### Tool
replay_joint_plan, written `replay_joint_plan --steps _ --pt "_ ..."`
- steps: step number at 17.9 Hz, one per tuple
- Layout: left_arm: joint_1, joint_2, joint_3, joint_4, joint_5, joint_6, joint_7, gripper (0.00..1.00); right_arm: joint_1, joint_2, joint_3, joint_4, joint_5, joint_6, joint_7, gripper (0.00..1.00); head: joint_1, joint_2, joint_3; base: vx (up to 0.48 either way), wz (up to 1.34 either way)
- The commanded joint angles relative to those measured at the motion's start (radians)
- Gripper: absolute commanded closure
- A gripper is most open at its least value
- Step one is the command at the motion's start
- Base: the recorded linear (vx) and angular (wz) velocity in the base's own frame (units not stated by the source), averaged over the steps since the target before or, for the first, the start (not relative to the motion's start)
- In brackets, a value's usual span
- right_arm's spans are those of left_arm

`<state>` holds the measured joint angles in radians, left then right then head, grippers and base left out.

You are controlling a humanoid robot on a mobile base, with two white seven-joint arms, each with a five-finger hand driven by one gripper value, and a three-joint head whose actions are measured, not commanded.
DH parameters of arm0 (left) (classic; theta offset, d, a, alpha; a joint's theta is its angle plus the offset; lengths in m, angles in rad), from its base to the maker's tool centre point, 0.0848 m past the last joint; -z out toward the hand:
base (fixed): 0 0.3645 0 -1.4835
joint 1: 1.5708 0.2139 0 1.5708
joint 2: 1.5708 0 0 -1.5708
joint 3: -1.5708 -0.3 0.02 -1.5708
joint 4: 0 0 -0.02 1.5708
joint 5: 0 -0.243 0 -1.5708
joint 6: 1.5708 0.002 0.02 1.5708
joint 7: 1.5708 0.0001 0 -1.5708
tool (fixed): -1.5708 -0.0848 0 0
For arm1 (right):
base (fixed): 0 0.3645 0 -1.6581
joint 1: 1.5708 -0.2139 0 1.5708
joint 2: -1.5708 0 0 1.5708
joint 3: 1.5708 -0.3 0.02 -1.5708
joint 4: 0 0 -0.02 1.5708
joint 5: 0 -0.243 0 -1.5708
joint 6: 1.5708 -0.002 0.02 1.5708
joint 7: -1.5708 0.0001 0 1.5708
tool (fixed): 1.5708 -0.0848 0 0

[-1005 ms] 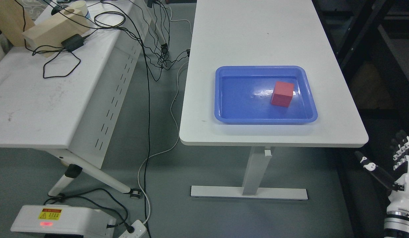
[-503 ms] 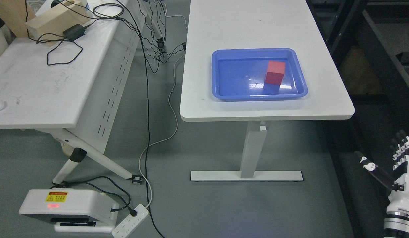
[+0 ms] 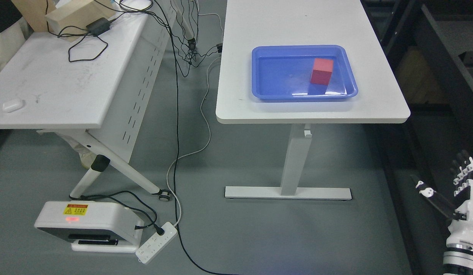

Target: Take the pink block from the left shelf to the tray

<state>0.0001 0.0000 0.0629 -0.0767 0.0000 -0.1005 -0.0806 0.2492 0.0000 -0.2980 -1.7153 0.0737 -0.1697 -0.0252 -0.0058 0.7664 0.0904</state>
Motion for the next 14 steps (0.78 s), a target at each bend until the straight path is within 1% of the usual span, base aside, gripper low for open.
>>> replay_joint_plan --steps 1,7,14 --pt "0.009 0.017 0.0 0.0 -0.002 -0.001 0.001 0.0 -0.001 -0.017 0.002 0.0 0.0 -0.002 0.001 0.0 0.0 0.0 0.0 -0.106 0.05" --pt "0.009 0.017 0.0 0.0 -0.002 -0.001 0.001 0.0 -0.001 -0.017 0.002 0.0 0.0 -0.001 0.001 0.0 0.0 0.0 0.0 -0.083 0.04" --pt "0.009 0.017 0.0 0.0 -0.002 0.001 0.001 0.0 -0.001 -0.017 0.002 0.0 0.0 -0.001 0.001 0.0 0.0 0.0 0.0 -0.025 0.01"
